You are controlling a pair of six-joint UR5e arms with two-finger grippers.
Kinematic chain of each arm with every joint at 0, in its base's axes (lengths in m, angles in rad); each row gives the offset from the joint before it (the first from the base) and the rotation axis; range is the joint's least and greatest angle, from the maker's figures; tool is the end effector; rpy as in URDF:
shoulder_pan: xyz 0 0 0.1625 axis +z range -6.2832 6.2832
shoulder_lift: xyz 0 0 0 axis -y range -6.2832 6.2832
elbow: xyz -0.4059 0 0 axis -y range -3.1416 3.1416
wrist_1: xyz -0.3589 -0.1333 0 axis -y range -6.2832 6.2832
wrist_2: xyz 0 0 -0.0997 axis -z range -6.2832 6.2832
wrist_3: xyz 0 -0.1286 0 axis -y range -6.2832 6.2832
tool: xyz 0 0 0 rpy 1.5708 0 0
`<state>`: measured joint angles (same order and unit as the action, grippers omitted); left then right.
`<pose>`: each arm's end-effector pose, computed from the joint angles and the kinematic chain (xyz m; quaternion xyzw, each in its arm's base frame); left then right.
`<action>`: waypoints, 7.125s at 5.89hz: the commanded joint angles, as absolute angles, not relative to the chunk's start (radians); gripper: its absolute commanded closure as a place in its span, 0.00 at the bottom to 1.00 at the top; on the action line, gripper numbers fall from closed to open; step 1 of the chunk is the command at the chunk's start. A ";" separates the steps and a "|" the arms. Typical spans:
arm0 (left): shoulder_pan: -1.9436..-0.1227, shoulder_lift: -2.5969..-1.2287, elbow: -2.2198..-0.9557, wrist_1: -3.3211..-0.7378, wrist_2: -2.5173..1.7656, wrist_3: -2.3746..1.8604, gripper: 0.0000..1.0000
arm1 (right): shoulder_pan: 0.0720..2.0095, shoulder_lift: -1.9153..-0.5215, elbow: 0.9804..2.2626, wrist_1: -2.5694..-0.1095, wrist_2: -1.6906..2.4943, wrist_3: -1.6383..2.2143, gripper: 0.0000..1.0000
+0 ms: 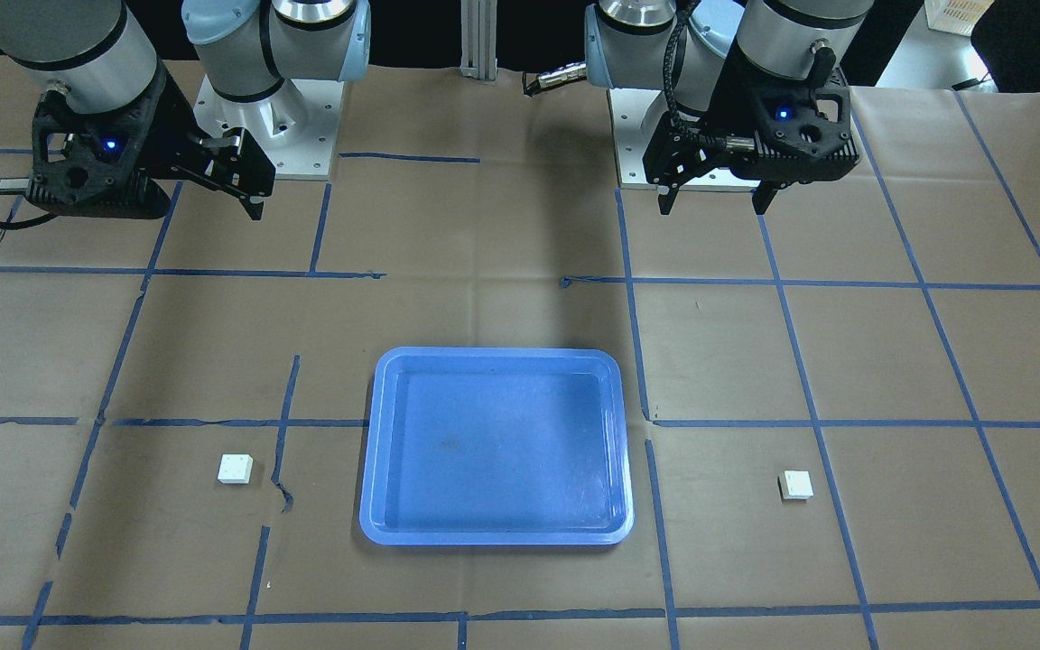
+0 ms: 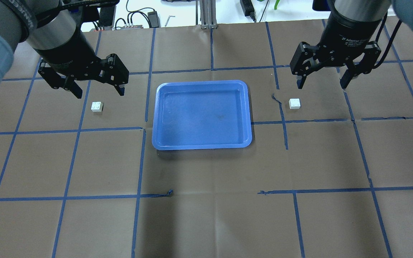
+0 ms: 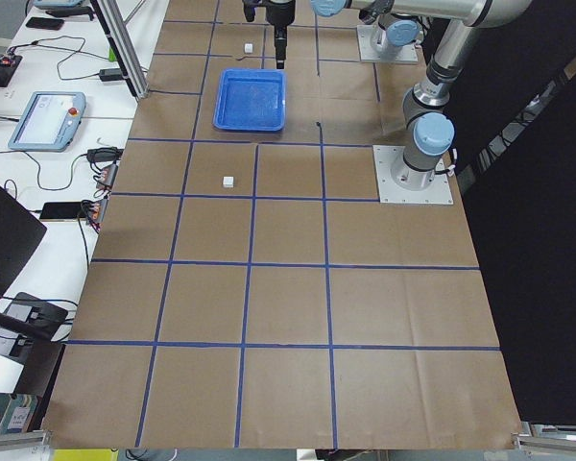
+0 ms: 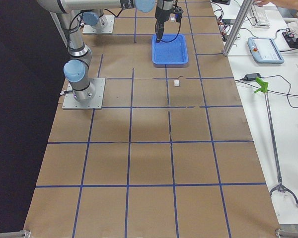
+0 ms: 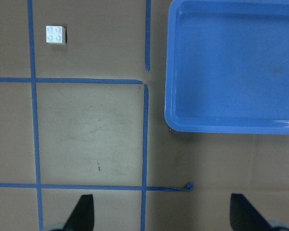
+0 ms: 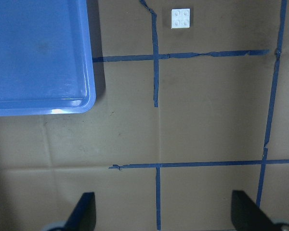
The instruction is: Assemble white blocks and place on blue tray
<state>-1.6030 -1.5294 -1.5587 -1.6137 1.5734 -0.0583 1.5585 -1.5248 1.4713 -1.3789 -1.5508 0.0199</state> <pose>-0.1471 -0.4381 0.4597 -0.0131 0.9999 -0.0053 0.0011 0.1302 -0.4597 0.4461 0.0167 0.9974 0.0692 0.0097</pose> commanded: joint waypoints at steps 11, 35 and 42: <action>-1.597 -1.531 -1.594 -1.572 1.589 -0.058 0.01 | 1.458 -1.494 1.479 -1.485 -1.566 -1.319 0.00; -1.547 -2.066 -1.618 -1.065 1.620 0.116 1.00 | 1.209 -1.035 1.824 -2.180 -0.980 -1.996 0.46; -1.871 -2.086 -1.644 -1.000 1.621 0.685 0.98 | 1.209 -1.182 1.750 -2.064 -0.980 -1.967 0.70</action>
